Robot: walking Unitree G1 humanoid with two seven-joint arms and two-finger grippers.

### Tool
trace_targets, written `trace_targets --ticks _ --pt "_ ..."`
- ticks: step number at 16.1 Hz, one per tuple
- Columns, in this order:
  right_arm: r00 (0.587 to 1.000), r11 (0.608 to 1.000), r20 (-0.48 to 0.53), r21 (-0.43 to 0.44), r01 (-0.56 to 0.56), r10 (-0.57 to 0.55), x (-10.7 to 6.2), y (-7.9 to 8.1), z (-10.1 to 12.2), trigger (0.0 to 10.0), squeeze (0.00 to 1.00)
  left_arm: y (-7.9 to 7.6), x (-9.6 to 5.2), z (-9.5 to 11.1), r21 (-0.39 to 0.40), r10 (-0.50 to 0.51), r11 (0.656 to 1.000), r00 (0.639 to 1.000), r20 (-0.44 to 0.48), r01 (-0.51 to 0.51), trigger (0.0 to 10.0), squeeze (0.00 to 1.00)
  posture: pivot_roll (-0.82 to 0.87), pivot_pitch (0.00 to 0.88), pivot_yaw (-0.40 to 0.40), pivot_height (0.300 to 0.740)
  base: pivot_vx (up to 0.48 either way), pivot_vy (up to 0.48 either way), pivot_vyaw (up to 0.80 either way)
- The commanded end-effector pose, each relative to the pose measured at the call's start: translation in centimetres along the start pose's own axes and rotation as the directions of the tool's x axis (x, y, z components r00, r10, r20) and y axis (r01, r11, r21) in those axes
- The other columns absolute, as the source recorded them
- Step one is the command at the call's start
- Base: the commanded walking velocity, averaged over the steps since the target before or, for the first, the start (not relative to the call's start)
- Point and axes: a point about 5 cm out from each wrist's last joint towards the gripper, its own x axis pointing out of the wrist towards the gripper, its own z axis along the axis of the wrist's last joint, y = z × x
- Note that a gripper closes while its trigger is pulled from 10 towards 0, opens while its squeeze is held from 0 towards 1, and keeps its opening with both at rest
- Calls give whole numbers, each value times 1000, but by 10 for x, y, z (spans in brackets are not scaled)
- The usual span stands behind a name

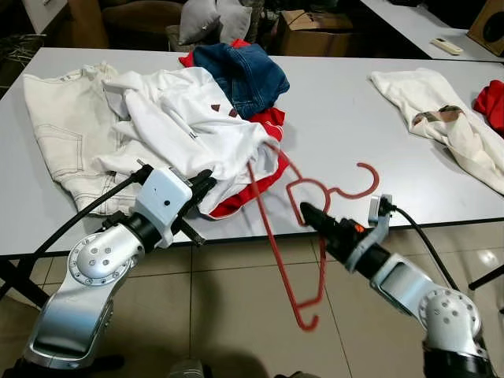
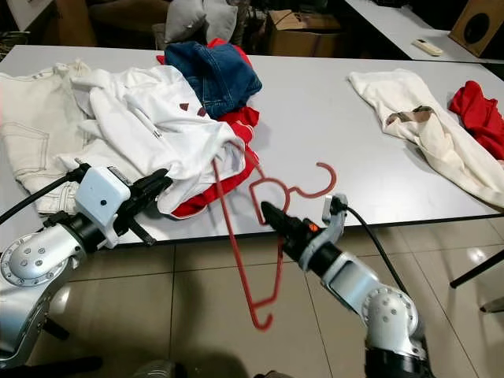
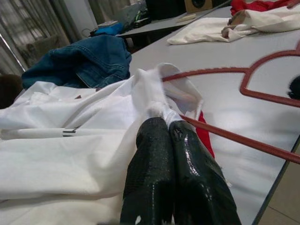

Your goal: Hang hanger

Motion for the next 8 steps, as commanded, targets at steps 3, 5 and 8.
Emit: trace_targets --ticks 3,5,8 --pt "994 998 92 0 61 -61 13 2 9 10000 0 -4 3 -5 -4 -26 1000 999 -34 26 0 0 100 71 -65 740 0 0 0" --pt "985 994 139 43 101 -106 22 2 6 10000 0 -7 5 -8 -20 -43 999 998 -51 42 0 0 100 71 -65 740 0 0 0" --pt "959 985 238 112 131 -154 38 9 9 10000 0 -13 10 -10 -44 -69 997 996 -58 67 0 0 98 57 -56 740 0 0 0"
